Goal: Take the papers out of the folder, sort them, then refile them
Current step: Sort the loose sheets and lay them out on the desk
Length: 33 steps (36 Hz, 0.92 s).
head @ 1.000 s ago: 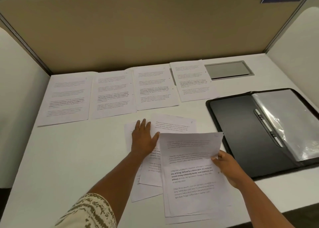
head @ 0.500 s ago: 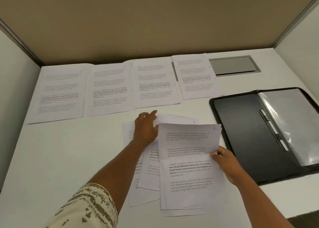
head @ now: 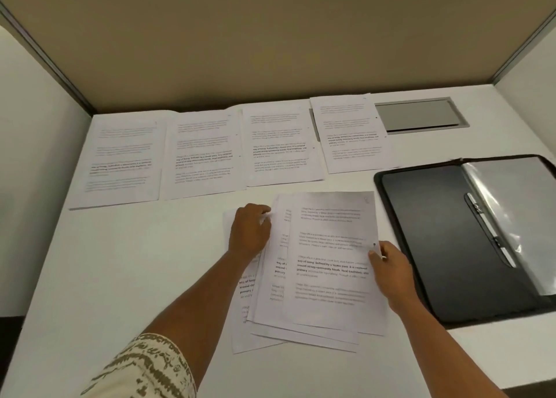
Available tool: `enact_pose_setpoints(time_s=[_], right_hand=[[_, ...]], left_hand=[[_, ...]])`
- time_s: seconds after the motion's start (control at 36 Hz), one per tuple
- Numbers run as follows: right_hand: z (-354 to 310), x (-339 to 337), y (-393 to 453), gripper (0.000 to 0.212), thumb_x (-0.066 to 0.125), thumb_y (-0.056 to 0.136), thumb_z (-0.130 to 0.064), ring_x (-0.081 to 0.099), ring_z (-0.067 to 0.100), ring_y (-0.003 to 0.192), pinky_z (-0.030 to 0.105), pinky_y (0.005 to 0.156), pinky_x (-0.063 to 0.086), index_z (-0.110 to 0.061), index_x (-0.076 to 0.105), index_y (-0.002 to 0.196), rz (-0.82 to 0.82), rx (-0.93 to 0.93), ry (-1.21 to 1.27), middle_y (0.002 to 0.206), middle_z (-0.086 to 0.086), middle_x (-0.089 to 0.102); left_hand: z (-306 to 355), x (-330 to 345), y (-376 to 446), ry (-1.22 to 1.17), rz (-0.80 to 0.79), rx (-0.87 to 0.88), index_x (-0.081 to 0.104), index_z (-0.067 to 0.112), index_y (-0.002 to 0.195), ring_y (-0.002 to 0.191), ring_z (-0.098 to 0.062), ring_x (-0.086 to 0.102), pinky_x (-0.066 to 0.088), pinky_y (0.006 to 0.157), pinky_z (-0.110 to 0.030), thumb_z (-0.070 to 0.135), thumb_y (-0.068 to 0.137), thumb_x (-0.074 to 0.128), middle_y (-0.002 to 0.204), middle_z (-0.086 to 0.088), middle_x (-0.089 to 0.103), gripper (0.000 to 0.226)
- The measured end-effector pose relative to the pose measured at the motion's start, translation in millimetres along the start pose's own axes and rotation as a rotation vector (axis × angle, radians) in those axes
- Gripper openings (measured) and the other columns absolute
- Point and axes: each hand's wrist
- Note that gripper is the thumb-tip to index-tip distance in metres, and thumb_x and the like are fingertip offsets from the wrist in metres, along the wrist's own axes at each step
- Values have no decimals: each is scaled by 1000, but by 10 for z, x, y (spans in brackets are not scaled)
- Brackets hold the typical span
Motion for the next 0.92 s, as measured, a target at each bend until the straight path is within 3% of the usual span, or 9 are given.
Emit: enact_pose_setpoints(time_s=[0.17,0.28,0.44,0.53,0.61,0.69,0.78,0.86,0.92], right_hand=[[102,-143,-3,14,50,97,-6,64,26,73,39,63,53,-6,63,94,7,91,64,88,15,69],[181,-210,-31,14,51,95,-1,65,32,78,44,68,55,-7,63,91,-38,91,55,89,20,68],[222,-257,-35,23,55,93,3,71,30,91,48,79,62,-14,68,101,-129,77,76,96,9,74],[202,-279,-44,30,59,93,1,72,23,96,45,82,61,-22,69,109,-202,45,94,101,3,75],[200,-290,-36,24,67,94,-7,72,18,97,43,86,60,-24,70,111,-249,37,66,102,-2,76],[163,-285,-37,8,70,95,-20,70,20,85,33,71,57,-15,64,96,-286,18,-31,91,2,73],[127,-274,-28,20,67,97,-23,65,15,73,20,58,48,-9,56,88,-277,5,-109,83,1,69],[105,-273,-4,18,68,96,-20,63,13,73,19,57,46,-11,56,87,-283,-9,-113,82,1,67],[106,-276,22,16,69,95,-19,62,13,74,21,59,46,-11,57,88,-295,-6,-111,84,1,67]], left_hand=[[23,24,11,240,-44,120,62,16,131,135,-26,40,32,112,-38,15,95,57,142,-4,55,36],[96,52,47,361,-130,162,46,17,147,146,-27,24,28,117,-47,25,100,50,158,-4,36,47],[152,157,100,488,-303,135,10,16,159,153,-26,-4,11,122,-49,58,99,38,168,-2,3,79],[110,227,123,532,-344,124,0,13,159,152,-26,-14,4,123,-49,67,97,34,167,-2,-8,89],[111,262,154,585,-393,126,-5,11,158,151,-27,-21,-2,123,-48,69,96,33,166,-4,-14,93],[100,252,182,651,-399,175,0,10,158,150,-29,-22,-1,124,-49,64,96,41,166,-7,-12,92],[116,216,197,657,-385,212,12,13,158,151,-31,-18,1,123,-49,49,94,57,167,-8,-4,86],[125,189,145,589,-301,270,34,18,152,152,-33,-4,9,121,-50,38,92,62,165,-10,14,68],[99,201,120,462,-223,301,53,18,140,147,-35,17,23,117,-52,33,89,66,156,-11,35,54]])
Point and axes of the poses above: each hand's wrist, its own y-axis towards the middle knuckle, its own x-axis out of the palm, z = x × y
